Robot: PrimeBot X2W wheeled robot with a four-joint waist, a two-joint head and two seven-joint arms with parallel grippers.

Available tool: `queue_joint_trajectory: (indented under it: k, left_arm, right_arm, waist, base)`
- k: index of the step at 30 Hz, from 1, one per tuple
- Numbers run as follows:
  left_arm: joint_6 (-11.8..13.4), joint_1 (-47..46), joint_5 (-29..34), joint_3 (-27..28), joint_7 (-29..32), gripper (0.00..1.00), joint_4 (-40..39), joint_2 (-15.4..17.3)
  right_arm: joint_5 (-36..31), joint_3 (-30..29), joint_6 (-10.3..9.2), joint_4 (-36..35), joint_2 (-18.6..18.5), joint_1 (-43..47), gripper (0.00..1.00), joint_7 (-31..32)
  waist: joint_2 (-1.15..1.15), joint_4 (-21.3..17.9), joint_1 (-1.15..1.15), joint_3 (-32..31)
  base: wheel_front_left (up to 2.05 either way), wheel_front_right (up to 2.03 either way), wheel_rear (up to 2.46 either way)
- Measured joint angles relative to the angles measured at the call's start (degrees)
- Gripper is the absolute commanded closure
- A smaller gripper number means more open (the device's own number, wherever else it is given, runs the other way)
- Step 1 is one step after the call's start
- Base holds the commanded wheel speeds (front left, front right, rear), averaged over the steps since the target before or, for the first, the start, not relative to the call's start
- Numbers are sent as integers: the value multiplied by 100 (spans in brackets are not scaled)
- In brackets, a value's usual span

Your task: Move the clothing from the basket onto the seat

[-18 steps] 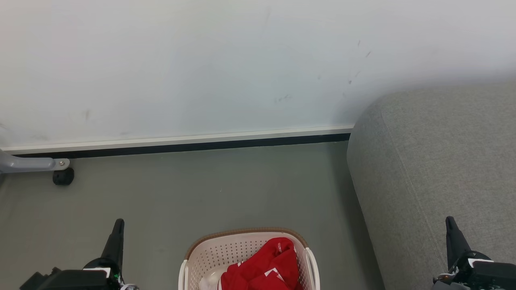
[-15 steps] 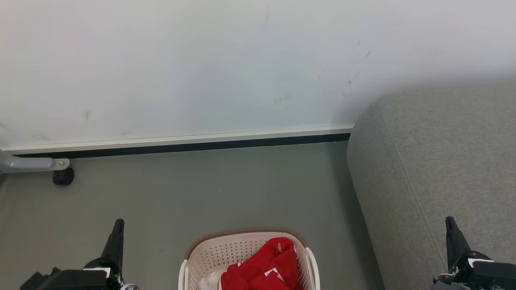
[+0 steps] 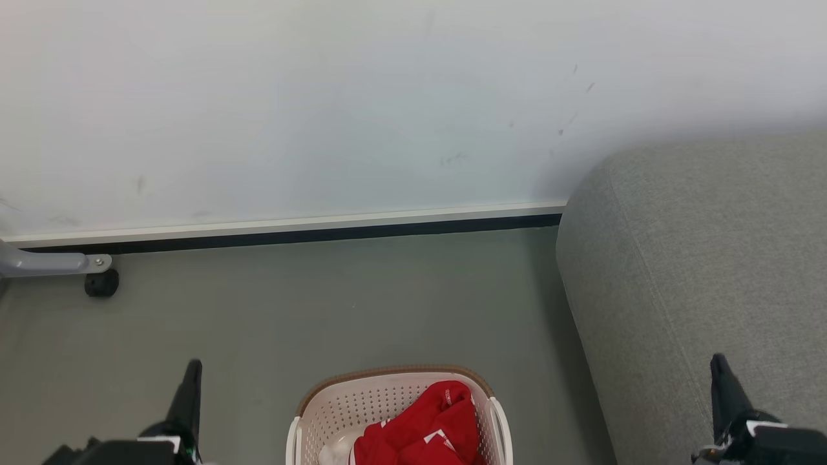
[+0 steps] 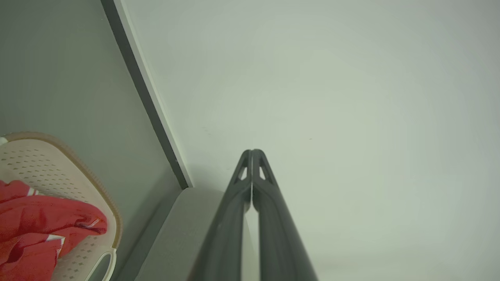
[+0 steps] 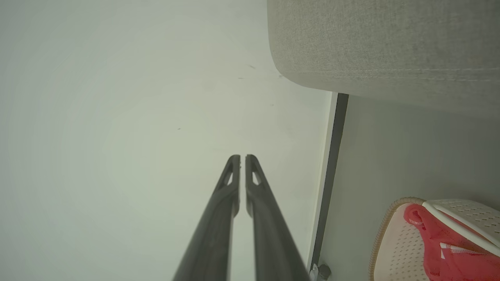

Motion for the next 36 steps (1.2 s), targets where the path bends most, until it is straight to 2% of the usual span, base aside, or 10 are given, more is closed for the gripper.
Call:
queue_joint_trajectory:
  k: [1, 2, 3, 4, 15, 21, 29, 36]
  left_arm:
    - [4, 40, 0, -7, 0, 100, 58, -11]
    - [7, 94, 0, -10, 0, 0, 118, -25]
    - [7, 155, 0, -16, 0, 100, 176, -42]
    - [7, 214, 0, -20, 0, 0, 238, -57]
    - [8, 313, 37, -166, -158, 0, 237, -69]
    - [52, 318, 257, -187, -267, 0, 119, -67]
    - [199, 343, 800, -247, -426, 0, -108, -65]
    - [310, 347, 1512, -374, -565, 0, -265, -55]
  right_arm:
    - [0, 4, -8, 58, 14, 32, 100, 0]
    - [0, 9, -9, 123, 35, 81, 0, 0]
    - [0, 15, -9, 188, 57, 138, 100, -1]
    - [0, 20, -10, 253, 81, 196, 0, 0]
    - [-11, 202, -31, 292, 107, 278, 0, -159]
    - [-116, 243, -32, 255, 105, 280, 0, -260]
    - [-681, 357, -143, 114, 103, 284, 0, -435]
    - [-1415, 602, -293, -19, 65, 284, 0, -564]
  waist:
    - [0, 0, 0, 0]
    - [0, 0, 0, 0]
    - [0, 0, 0, 1]
    - [0, 0, 0, 1]
    - [0, 0, 0, -36]
    - [0, 0, 1, -73]
    - [0, -2, 1, -120]
    - [0, -6, 1, -153]
  base:
    - [0, 0, 0]
    - [0, 0, 0]
    - [0, 0, 0]
    - [0, 0, 0]
    - [0, 0, 0]
    - [0, 0, 0]
    - [0, 0, 0]
    - [0, 0, 0]
